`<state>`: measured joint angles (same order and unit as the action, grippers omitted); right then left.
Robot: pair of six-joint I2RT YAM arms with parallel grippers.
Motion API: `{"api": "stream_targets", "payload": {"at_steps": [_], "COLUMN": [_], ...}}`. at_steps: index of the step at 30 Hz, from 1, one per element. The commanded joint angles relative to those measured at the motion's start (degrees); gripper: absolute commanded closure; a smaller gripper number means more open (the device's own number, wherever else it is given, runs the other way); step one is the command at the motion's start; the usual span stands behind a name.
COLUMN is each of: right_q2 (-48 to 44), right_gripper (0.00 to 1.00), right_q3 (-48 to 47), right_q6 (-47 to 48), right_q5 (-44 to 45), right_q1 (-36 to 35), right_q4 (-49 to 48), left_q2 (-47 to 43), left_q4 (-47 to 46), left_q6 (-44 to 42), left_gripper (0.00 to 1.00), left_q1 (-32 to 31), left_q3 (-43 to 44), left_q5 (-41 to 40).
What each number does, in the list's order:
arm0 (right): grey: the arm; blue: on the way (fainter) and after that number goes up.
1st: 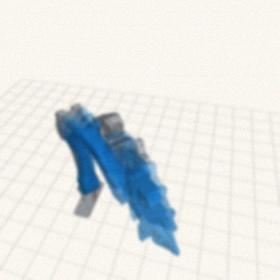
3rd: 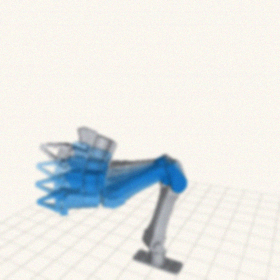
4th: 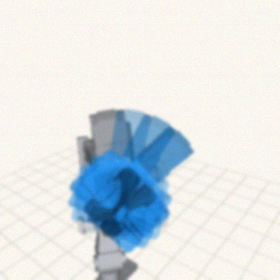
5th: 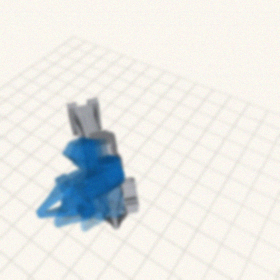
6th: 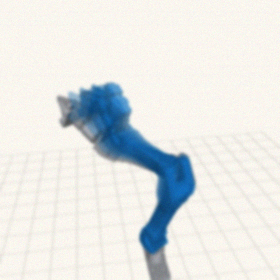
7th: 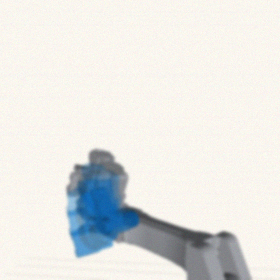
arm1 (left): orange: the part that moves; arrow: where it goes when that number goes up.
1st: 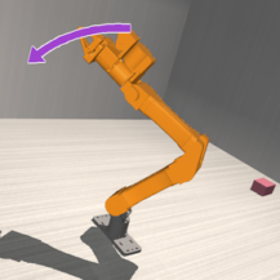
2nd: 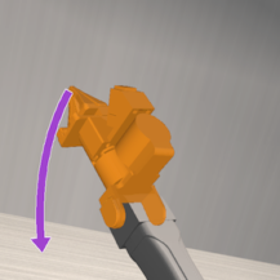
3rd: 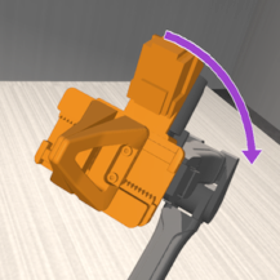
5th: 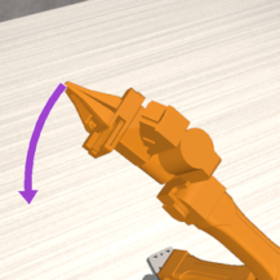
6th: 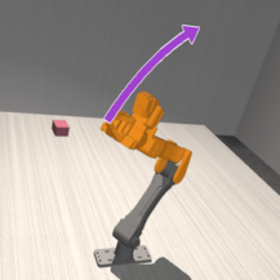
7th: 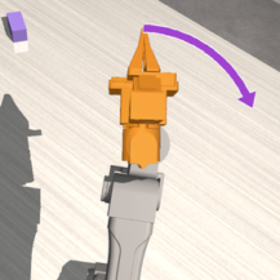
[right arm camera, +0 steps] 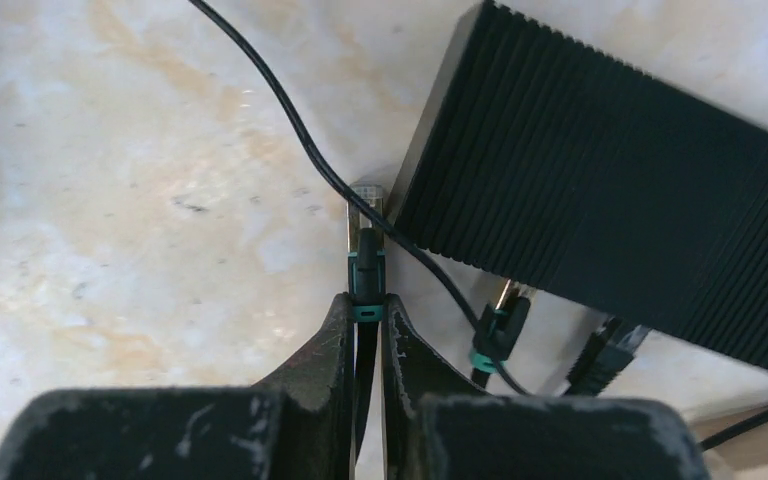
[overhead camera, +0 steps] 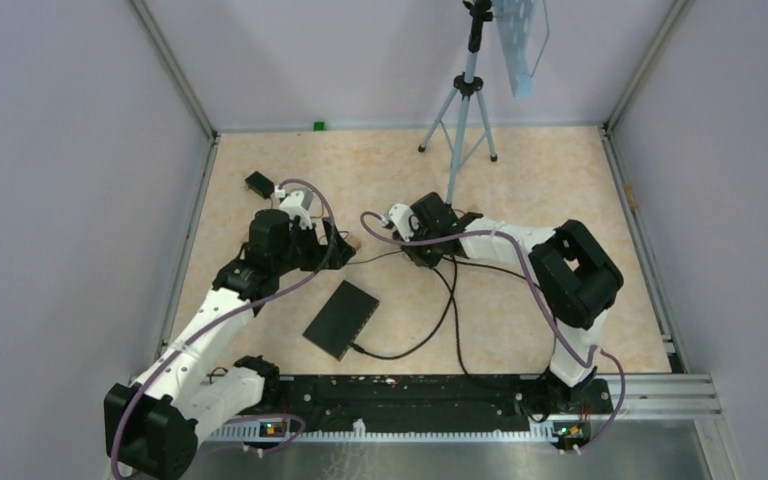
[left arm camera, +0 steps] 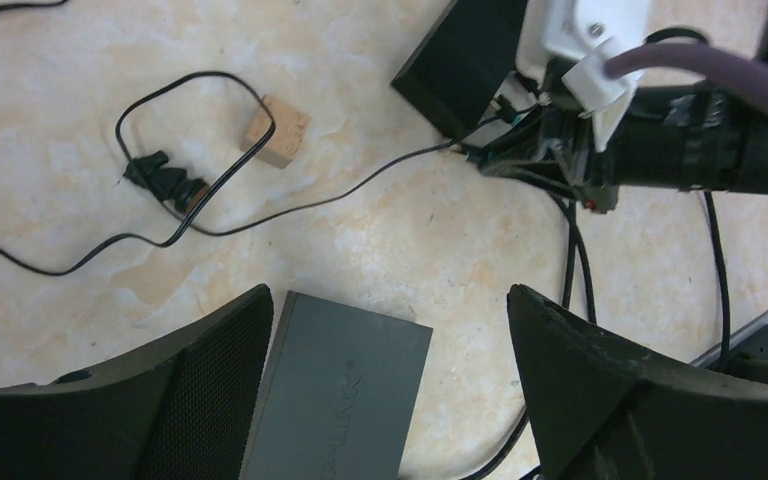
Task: Insert the plug into the switch port
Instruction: Insert the connector into the switch port.
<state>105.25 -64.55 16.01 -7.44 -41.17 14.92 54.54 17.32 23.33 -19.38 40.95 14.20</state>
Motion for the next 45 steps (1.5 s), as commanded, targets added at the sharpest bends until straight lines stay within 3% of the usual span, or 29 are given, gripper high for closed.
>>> {"api": "stream_targets", "payload": {"at_steps": [1,4,9,17,24,28,36,39,45], "right_q2": [1.5,-1.0,-9.2,-19.9,-29.7,-28.8,-21.9,-19.3,-13.0], "right_gripper": [1.00,1.00,1.00,1.00,1.00,1.00,1.00,1.00,1.00], "right_q3": [-7.1,-8.2,-1.6,11.9,20.1,23.9,32.6,35.5,35.6], "right_q6": [13.6,15.1,4.9,-10.7,-15.1,-21.4,-33.9,-37.2,-40.0], "right_q5": [1.6,-4.9,-11.7,-12.7,-13.6,-16.6,-6.4,-5.4,-6.0], "right_q1": [2.3,1.8,-2.8,-7.8,-7.8,-8.5,-14.4,-14.6,-14.7], "right_q4": [7.0,8.9,0.7,-9.2,-11.3,-18.2,-41.1,-50.0,-56.7], "left_q2": [0.9,0.9,1.5,-1.2,-3.8,-3.4,2.4,1.9,3.0], "left_q4": [0.4,2.6,7.8,8.4,9.7,8.9,5.0,3.4,-3.0], "left_q6": [2.5,3.7,8.4,15.0,19.2,22.4,22.7,22.3,20.8], "left_gripper": [0.09,0.08,0.06,0.06,0.06,0.05,0.05,0.09,0.19], "left_q1": [0.7,1.1,1.5,1.4,-2.4,-7.4,-12.9,-13.1,-13.2], "left_q3": [-0.9,-1.4,-2.3,-8.6,-13.7,-15.7,-17.0,-17.9,-19.5], "left_q5": [-3.7,-7.0,-10.8,-6.0,-4.0,-6.3,-7.8,-8.3,-6.7]}}
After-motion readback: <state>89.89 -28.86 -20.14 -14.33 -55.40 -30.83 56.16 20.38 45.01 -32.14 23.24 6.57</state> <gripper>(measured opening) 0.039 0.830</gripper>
